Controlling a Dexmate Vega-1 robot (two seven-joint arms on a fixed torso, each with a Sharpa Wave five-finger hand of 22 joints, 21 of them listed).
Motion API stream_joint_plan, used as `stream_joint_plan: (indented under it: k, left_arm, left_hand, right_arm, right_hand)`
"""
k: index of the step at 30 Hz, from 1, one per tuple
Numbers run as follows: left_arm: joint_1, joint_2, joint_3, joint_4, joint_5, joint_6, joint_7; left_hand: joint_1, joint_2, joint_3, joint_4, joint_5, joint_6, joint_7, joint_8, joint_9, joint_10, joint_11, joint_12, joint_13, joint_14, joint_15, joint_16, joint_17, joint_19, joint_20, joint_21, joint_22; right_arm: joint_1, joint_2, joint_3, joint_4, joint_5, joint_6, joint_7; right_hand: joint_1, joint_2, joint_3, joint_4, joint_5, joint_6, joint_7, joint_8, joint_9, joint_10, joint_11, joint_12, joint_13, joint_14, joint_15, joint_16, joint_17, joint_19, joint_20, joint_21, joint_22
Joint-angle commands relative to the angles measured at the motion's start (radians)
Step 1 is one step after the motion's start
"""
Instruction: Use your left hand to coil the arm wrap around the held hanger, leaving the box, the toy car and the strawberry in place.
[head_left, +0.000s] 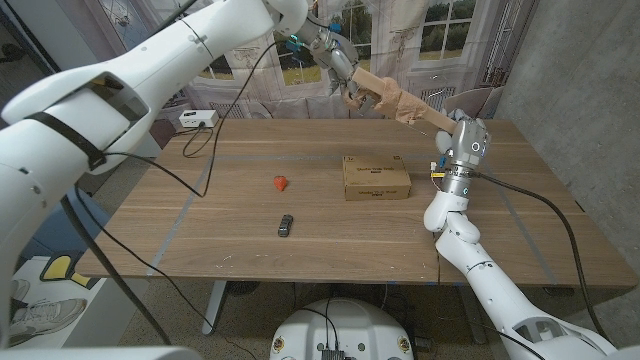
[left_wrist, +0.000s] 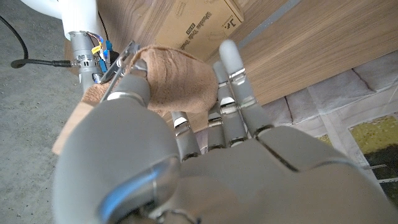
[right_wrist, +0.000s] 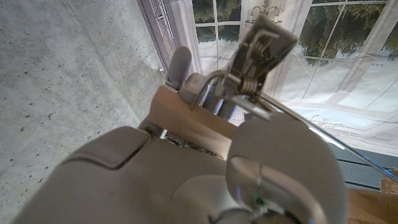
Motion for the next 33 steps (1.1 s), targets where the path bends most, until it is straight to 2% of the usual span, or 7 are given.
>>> stream_joint_plan:
  k: [1,7,14,16,22,27,33]
  left_arm:
    - [0.009,0.02,-0.007,-0.025,-0.017,0.007,-0.056]
    - [0.017,0.043,-0.012,-0.051,-0.025,0.017,-0.075]
    - [0.028,0.074,-0.03,-0.078,-0.048,0.031,-0.099]
    - [0.041,0.088,-0.046,-0.095,-0.061,0.034,-0.091]
    - [0.085,0.127,-0.095,-0.139,-0.116,0.068,-0.063]
    - [0.115,0.159,-0.125,-0.183,-0.141,0.09,-0.029]
    - [0.153,0.184,-0.161,-0.209,-0.187,0.085,0.005]
  left_hand:
    - [-0.024,-0.03,0.004,0.055,0.021,-0.179,0.029,0.0,-0.038,0.09,-0.152,-0.088,-0.05,-0.069,-0.117,-0.004,-0.079,-0.117,0.01,-0.058,0.002]
    - [-0.088,-0.06,-0.051,0.081,0.047,-0.385,0.045,-0.003,-0.116,-0.076,-0.108,-0.133,-0.121,-0.275,-0.03,-0.001,-0.182,-0.258,0.109,-0.171,0.002]
    - [-0.137,-0.091,-0.129,0.104,0.087,-0.602,0.068,-0.003,-0.205,-0.324,-0.054,-0.133,-0.193,-0.56,0.074,-0.002,-0.274,-0.44,0.151,-0.321,0.003]
    - [-0.151,-0.087,-0.145,0.115,0.097,-0.641,0.067,0.002,-0.222,-0.383,-0.038,-0.133,-0.21,-0.623,0.096,-0.004,-0.291,-0.472,0.154,-0.354,0.003]
    - [-0.33,-0.028,-0.222,0.223,0.073,-0.77,0.041,0.004,-0.255,-0.577,0.003,-0.129,-0.277,-0.839,0.169,0.0,-0.343,-0.635,0.173,-0.496,0.006]
    - [-0.378,0.001,-0.248,0.246,0.059,-0.916,0.026,0.002,-0.257,-0.756,0.026,-0.126,-0.32,-1.01,0.197,-0.001,-0.372,-0.774,0.178,-0.601,0.013]
    - [-0.41,0.019,-0.258,0.264,0.053,-0.984,0.017,-0.003,-0.257,-0.798,0.032,-0.123,-0.332,-1.046,0.199,0.003,-0.376,-0.799,0.179,-0.623,0.015]
  right_arm:
    - [0.011,-0.032,-0.046,-0.008,-0.008,-0.037,0.0]
    - [0.019,-0.093,-0.125,-0.029,0.032,-0.08,0.0]
    - [0.027,-0.118,-0.162,-0.038,0.075,-0.102,0.0]
    - [0.029,-0.123,-0.17,-0.039,0.079,-0.108,0.0]
    - [0.035,-0.129,-0.186,-0.039,0.095,-0.117,0.0]
    - [0.042,-0.134,-0.198,-0.038,0.104,-0.124,0.0]
    - [0.054,-0.154,-0.232,-0.039,0.122,-0.145,0.0]
  right_hand:
    - [0.002,0.01,-0.005,-0.001,0.009,-0.006,-0.003,0.002,0.002,0.001,-0.006,0.002,0.001,0.004,-0.062,0.007,0.003,-0.004,-0.066,0.002,0.0]
    - [0.003,0.01,-0.005,0.0,0.01,-0.004,-0.001,0.002,0.0,-0.003,-0.002,0.003,0.004,0.003,-0.062,0.006,0.003,-0.005,-0.066,0.002,0.0]
    - [0.002,0.01,-0.006,0.0,0.01,-0.002,-0.001,0.004,0.001,-0.003,-0.004,0.003,0.003,0.003,-0.062,0.006,0.003,-0.005,-0.066,0.002,0.0]
    - [0.001,0.01,-0.006,0.001,0.01,-0.005,-0.003,0.005,0.003,-0.005,-0.004,0.006,0.01,0.002,-0.062,0.006,0.003,-0.006,-0.065,0.002,0.0]
    - [0.0,0.01,-0.007,0.002,0.01,-0.006,-0.001,0.003,0.001,-0.003,-0.004,0.002,0.0,0.003,-0.062,0.007,0.003,-0.005,-0.066,0.002,0.0]
    - [0.0,0.01,-0.008,0.003,0.011,-0.009,-0.001,0.004,0.003,-0.001,-0.004,0.001,-0.001,0.003,-0.062,0.007,0.003,-0.005,-0.066,0.002,0.0]
    - [0.0,0.01,-0.008,0.003,0.011,-0.007,-0.001,0.005,0.002,-0.002,-0.004,0.002,-0.001,0.003,-0.062,0.007,0.003,-0.005,-0.067,0.001,0.0]
